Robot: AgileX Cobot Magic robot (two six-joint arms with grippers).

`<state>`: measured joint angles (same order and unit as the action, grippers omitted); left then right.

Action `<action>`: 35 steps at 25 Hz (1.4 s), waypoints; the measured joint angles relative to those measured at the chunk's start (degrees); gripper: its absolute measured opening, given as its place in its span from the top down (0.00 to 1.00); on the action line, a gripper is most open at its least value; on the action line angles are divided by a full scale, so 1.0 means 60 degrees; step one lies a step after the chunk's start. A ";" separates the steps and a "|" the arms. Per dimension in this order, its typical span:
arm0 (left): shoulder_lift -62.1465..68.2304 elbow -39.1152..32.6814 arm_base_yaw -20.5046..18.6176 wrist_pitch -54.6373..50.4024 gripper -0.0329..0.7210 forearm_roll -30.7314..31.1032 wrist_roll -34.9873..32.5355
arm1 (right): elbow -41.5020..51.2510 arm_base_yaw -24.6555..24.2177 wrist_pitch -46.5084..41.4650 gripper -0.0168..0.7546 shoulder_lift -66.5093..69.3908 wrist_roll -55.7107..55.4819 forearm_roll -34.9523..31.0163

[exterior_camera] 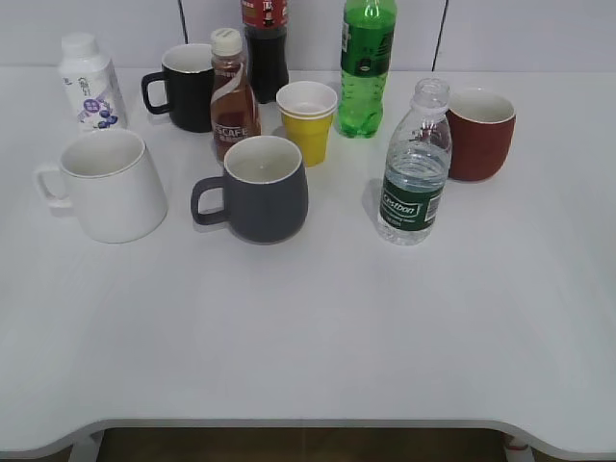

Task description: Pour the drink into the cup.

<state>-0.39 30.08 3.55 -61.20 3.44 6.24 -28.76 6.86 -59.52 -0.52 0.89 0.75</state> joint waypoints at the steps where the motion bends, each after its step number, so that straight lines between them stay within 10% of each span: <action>1: 0.0000 0.0000 0.0000 0.0000 0.64 0.0000 0.0000 | 0.0000 0.0000 0.0000 0.33 0.0000 0.0000 0.0000; 35: 0.0000 0.0000 0.0000 0.0000 0.64 0.0000 0.0000 | 0.0000 0.0000 0.0007 0.33 0.0000 0.0000 0.0000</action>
<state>-0.39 30.08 3.55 -61.20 3.44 6.24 -28.76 6.86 -59.48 -0.52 0.89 0.75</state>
